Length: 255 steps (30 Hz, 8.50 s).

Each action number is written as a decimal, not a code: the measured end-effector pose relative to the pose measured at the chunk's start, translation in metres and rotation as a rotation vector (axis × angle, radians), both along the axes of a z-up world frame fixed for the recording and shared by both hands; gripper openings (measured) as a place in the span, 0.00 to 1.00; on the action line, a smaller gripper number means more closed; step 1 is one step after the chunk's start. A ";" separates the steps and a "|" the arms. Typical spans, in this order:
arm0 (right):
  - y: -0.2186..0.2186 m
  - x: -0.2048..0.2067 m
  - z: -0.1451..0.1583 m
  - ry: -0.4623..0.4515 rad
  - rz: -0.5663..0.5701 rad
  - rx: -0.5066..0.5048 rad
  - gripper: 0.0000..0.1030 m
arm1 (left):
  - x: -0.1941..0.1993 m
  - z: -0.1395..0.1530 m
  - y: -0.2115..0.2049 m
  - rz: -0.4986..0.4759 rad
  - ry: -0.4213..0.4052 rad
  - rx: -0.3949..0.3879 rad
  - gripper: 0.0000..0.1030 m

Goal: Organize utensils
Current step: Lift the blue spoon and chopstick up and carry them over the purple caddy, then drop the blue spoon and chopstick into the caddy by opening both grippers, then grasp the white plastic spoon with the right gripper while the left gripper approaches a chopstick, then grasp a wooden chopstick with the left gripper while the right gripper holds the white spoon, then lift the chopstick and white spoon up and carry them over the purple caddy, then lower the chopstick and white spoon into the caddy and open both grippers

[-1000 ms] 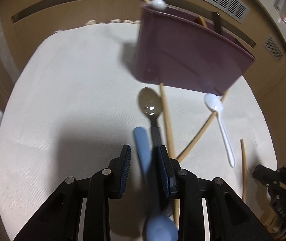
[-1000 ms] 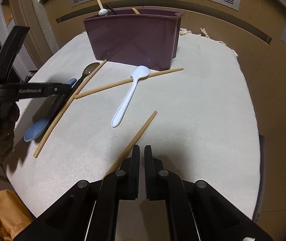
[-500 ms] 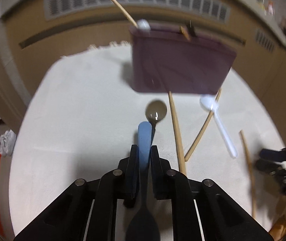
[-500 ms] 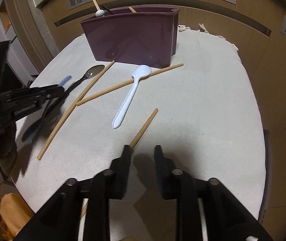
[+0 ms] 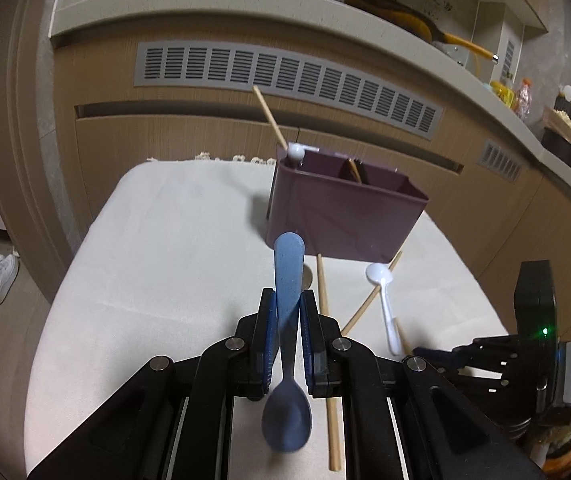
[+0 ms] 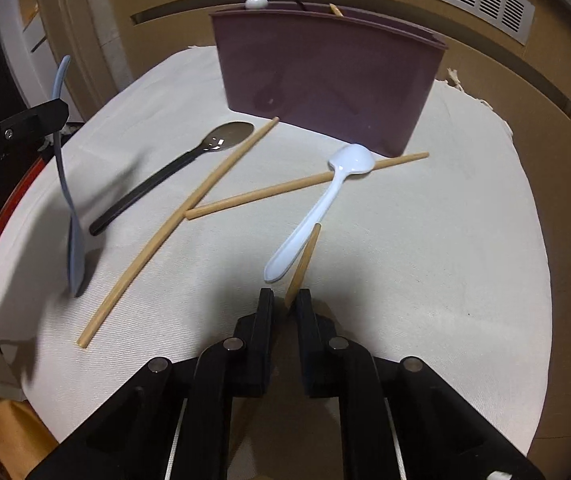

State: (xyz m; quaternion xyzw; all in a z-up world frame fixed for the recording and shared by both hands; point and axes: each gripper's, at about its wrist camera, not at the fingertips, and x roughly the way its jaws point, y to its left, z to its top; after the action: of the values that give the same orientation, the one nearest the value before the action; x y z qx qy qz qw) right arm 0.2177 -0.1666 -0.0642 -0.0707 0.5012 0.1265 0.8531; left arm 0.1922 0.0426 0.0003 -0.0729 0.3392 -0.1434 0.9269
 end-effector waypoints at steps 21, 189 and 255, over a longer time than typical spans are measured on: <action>-0.049 -0.052 0.122 -0.304 -0.001 0.246 0.05 | -0.042 0.093 -0.019 -0.040 -0.185 0.005 0.12; -0.090 -0.031 0.052 -0.227 -0.098 0.214 0.33 | 0.031 0.012 -0.105 -0.207 0.148 0.065 0.06; -0.024 0.145 0.076 -0.511 0.059 -0.010 0.33 | 0.186 0.040 -0.064 -0.048 -0.049 -0.072 0.08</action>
State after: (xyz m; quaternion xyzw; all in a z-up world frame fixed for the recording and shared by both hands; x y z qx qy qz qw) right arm 0.3631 -0.1910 0.0122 -0.1194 0.2675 0.1268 0.9477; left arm 0.3778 -0.0217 0.0400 -0.0944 0.3125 -0.1796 0.9280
